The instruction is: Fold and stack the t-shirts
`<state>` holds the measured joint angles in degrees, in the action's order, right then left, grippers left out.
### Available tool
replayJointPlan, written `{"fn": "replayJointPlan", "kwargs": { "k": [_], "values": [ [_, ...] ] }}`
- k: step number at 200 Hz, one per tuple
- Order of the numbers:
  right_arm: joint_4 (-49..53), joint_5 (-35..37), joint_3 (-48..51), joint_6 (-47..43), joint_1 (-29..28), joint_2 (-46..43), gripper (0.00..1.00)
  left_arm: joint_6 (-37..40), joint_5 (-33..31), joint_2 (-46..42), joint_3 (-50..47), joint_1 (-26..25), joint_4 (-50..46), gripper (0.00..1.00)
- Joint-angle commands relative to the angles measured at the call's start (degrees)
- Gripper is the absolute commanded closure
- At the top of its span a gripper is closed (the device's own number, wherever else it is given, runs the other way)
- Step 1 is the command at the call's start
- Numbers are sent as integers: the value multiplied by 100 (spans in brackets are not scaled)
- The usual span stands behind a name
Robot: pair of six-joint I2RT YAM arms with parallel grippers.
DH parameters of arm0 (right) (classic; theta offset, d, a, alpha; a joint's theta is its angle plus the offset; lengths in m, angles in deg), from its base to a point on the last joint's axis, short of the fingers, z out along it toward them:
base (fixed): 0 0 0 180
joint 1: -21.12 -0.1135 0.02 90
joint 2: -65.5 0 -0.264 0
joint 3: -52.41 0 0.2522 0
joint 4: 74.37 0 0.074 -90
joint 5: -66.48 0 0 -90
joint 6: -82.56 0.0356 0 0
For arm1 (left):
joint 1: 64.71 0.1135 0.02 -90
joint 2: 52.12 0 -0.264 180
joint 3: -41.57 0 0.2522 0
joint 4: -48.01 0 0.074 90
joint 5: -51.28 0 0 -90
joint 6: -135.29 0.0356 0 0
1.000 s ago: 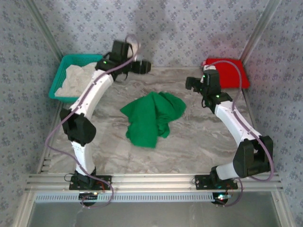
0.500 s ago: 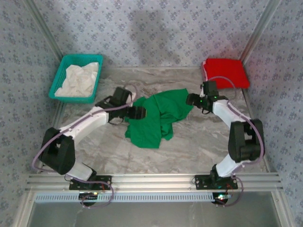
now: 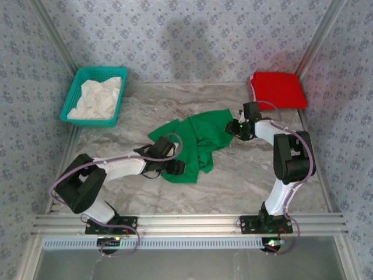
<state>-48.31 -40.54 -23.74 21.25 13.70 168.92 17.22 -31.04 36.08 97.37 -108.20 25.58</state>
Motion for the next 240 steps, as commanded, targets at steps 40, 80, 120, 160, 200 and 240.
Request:
{"fn": "replayJointPlan", "kwargs": {
  "k": [40, 80, 120, 160, 200, 240],
  "values": [
    [-209, -92, 61, 186, 162, -519, 100, -11, -713, -501, -47, 240, -60, 100],
    [66, 309, 350, -70, 293, -1740, 100, 414, -1001, -2032, 75, 1252, -974, 100],
    [263, 570, 420, -268, 299, -2241, 100, 873, -517, -2329, 529, 2235, -1335, 100],
    [184, 298, 606, -14, 259, -1571, 67, 812, -247, -1798, 614, 1970, -1462, 48],
    [-189, -64, 653, 161, 196, -875, 46, 425, -407, -1631, -91, 1624, -962, 15],
    [-470, -438, 487, 449, -127, -182, 45, 170, -238, -1102, -613, 1615, -108, 20]
  ]
}}
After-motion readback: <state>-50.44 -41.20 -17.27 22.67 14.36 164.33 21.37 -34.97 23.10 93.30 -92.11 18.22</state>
